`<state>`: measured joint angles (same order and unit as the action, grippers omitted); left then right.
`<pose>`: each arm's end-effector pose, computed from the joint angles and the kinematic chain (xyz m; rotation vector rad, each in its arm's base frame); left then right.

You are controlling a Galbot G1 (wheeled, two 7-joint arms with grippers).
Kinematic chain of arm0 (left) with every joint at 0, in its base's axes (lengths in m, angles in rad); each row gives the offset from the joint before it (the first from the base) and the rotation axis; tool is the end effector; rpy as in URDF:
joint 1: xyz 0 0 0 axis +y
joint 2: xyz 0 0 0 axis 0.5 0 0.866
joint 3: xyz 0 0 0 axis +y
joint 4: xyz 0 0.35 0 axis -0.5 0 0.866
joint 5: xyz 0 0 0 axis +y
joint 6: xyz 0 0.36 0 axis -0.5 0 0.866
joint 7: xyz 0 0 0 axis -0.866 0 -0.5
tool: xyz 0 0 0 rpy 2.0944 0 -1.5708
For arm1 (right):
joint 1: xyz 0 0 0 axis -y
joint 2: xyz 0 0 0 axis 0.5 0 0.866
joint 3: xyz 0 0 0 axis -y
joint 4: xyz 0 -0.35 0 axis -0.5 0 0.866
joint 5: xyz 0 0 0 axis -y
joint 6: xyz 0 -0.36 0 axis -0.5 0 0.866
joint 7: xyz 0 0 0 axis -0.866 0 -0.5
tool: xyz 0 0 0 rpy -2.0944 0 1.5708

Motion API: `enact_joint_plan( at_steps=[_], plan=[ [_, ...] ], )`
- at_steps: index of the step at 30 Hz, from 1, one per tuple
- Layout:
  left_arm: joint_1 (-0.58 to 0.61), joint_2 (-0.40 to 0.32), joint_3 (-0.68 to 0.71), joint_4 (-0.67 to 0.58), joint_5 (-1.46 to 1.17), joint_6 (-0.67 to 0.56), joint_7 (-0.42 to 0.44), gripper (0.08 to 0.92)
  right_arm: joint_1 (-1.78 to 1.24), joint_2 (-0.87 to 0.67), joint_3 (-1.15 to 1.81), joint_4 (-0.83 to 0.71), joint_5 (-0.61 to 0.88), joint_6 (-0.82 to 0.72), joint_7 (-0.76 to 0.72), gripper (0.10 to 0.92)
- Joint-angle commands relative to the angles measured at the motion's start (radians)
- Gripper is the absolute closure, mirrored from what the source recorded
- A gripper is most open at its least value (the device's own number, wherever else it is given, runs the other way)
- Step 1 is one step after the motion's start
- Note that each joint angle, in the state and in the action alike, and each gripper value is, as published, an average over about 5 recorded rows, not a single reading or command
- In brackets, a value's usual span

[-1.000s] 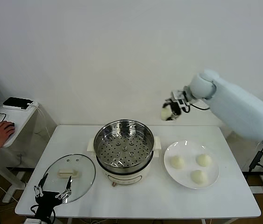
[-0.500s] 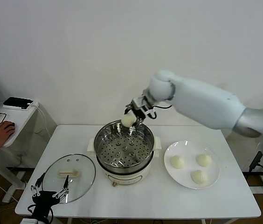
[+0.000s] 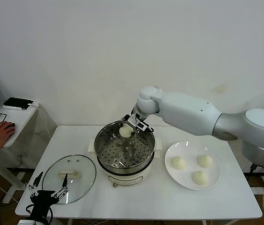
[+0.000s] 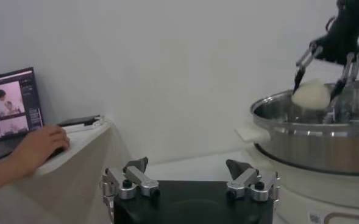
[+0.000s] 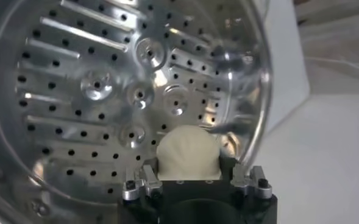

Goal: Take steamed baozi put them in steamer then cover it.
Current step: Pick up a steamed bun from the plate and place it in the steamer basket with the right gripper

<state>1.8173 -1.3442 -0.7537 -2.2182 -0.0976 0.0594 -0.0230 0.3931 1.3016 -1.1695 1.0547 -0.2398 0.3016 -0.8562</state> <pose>0.1208 0.0937 -0.2770 0.0915 -2.9712 -0.3347 0.5813 0.1592 -0.1148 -1.8514 0.8907 -2.3499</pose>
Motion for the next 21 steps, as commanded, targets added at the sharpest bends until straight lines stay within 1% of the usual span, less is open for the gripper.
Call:
enact_joint_plan(
  at_steps=[1,8,10,13,15,18,21],
  plan=[
    [0.002,-0.001,-0.002,-0.008,-0.001,0.0,0.0,0.177,-0.028,0.025,-0.004,-0.063,-0.117,0.103,0.038,0.406],
    [0.004,-0.004,-0.006,-0.009,0.0,0.0,0.0,0.177,-0.055,0.058,0.02,-0.118,-0.15,0.134,0.061,0.405],
    [0.002,-0.004,-0.006,-0.008,-0.001,0.0,0.0,0.177,-0.058,0.065,0.021,-0.129,-0.154,0.139,0.064,0.391],
    [-0.001,-0.003,-0.007,-0.008,-0.002,0.0,0.0,0.177,-0.058,0.073,0.021,-0.137,-0.153,0.147,0.07,0.332],
    [-0.002,-0.002,-0.007,-0.007,-0.002,0.001,0.0,0.177,-0.054,0.075,0.02,-0.136,-0.141,0.148,0.071,0.276],
    [-0.003,-0.001,-0.007,-0.007,-0.003,0.001,0.0,0.177,-0.032,0.069,0.011,-0.114,-0.073,0.129,0.056,0.22],
    [-0.003,0.001,-0.007,-0.008,-0.003,0.001,0.0,0.177,0.012,0.048,-0.005,-0.062,0.049,0.068,0.02,0.205]
  ],
)
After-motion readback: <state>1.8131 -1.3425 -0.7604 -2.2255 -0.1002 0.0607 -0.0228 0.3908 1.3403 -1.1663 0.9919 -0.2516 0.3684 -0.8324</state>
